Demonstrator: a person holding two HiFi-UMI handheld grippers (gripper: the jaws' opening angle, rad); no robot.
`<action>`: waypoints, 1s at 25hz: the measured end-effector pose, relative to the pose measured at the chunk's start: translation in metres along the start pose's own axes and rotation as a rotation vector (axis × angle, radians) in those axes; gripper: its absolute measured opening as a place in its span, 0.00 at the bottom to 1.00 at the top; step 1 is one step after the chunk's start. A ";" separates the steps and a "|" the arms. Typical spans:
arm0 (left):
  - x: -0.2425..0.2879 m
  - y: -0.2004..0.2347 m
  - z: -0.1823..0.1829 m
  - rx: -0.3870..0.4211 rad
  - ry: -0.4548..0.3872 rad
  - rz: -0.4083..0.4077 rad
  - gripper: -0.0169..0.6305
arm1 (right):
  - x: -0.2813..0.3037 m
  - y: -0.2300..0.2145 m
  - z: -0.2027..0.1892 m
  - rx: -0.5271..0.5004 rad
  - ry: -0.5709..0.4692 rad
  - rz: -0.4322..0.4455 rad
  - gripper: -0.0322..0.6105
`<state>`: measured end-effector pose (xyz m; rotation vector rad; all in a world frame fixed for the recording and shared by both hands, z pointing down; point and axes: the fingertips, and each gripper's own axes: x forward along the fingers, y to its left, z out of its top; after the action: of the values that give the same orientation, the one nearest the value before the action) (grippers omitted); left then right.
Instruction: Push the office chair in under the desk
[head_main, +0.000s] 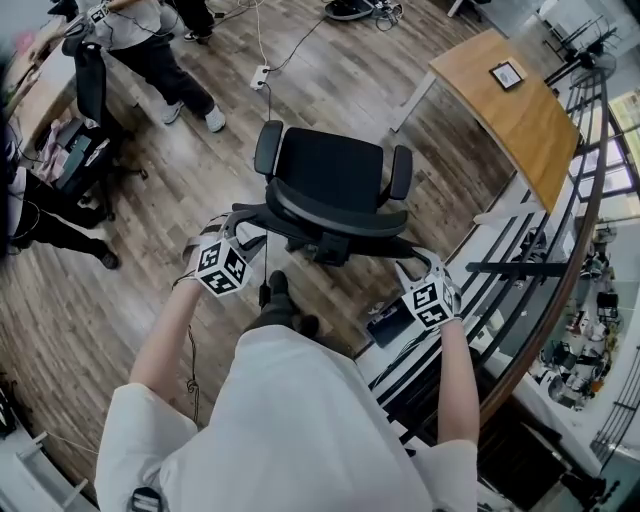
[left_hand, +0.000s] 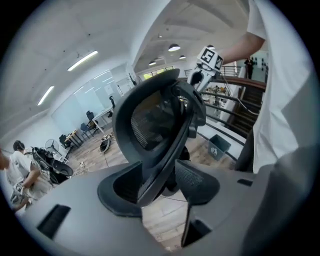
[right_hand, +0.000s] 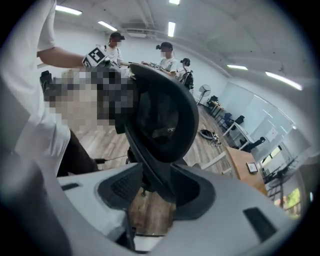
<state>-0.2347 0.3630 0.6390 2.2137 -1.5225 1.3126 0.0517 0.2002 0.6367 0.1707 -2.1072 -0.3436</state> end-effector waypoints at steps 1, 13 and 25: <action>0.004 -0.002 -0.003 0.034 0.019 -0.014 0.33 | 0.005 0.002 -0.001 -0.028 0.019 0.012 0.30; 0.056 -0.007 -0.031 0.305 0.220 -0.078 0.37 | 0.060 0.019 -0.018 -0.358 0.214 0.085 0.31; 0.094 0.000 -0.061 0.433 0.350 -0.078 0.35 | 0.103 0.014 -0.049 -0.515 0.384 0.092 0.31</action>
<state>-0.2600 0.3325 0.7441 2.0771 -1.0945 2.0280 0.0392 0.1784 0.7488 -0.1542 -1.5854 -0.7227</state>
